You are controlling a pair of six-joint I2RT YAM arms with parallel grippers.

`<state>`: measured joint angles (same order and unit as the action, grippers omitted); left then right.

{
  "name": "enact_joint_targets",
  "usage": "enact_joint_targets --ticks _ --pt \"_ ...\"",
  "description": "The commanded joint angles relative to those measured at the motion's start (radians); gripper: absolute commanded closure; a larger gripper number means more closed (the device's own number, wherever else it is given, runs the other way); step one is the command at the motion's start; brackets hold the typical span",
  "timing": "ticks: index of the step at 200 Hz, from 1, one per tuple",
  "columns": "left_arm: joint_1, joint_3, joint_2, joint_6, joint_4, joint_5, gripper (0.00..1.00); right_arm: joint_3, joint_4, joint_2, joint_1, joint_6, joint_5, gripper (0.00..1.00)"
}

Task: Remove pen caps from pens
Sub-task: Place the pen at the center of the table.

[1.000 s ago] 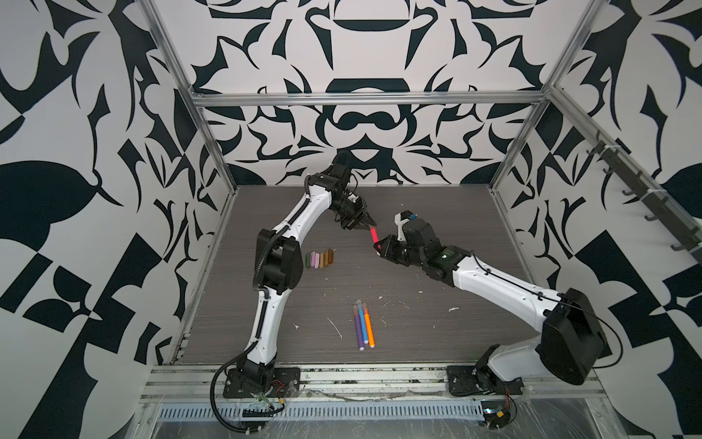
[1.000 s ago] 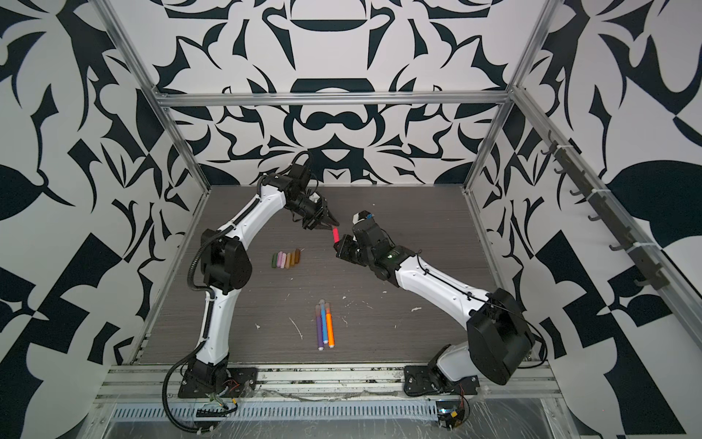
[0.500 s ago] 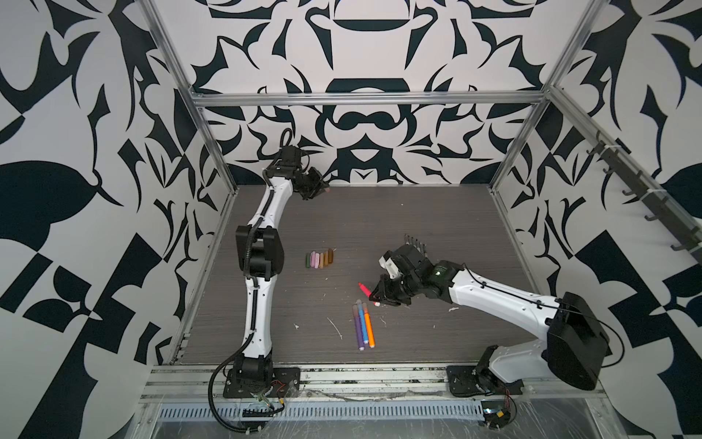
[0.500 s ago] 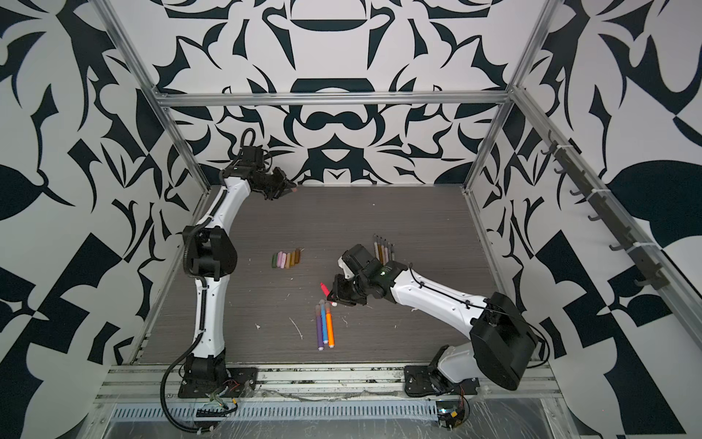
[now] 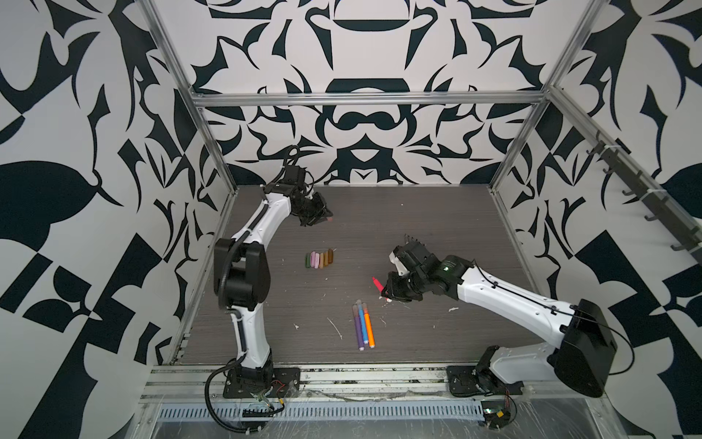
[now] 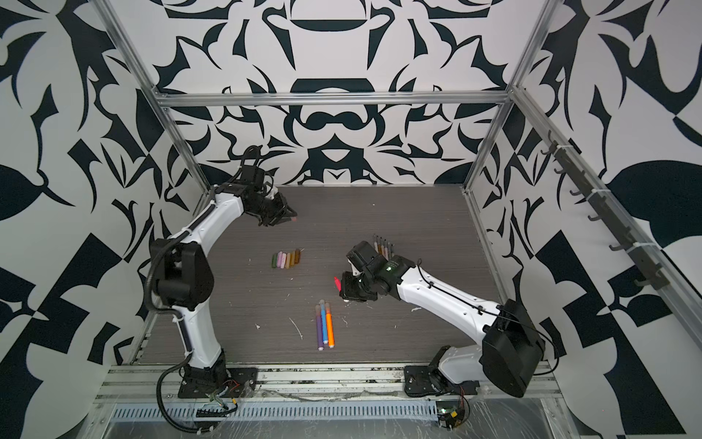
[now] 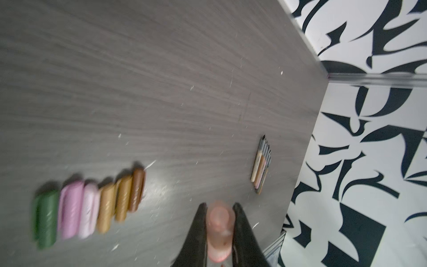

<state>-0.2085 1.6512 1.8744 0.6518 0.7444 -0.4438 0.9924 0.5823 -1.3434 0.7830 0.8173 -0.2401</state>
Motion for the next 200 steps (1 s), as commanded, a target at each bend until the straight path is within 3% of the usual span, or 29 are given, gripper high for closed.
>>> enact_joint_targets --ticks 1,49,96,200 --pt "-0.004 -0.141 -0.133 -0.116 0.065 0.067 1.0 0.045 0.035 0.001 -0.011 -0.06 0.122 1.0" --pt "-0.078 -0.346 -0.287 -0.217 0.206 0.211 1.0 0.046 0.024 -0.032 -0.029 -0.087 0.37 1.0" --pt "-0.124 -0.451 -0.293 -0.219 0.206 0.242 1.0 -0.013 -0.075 -0.084 -0.03 -0.202 0.522 1.0" --pt "-0.165 -0.546 -0.213 -0.201 0.139 0.284 1.0 -0.118 -0.219 -0.193 -0.029 -0.202 0.461 1.0"
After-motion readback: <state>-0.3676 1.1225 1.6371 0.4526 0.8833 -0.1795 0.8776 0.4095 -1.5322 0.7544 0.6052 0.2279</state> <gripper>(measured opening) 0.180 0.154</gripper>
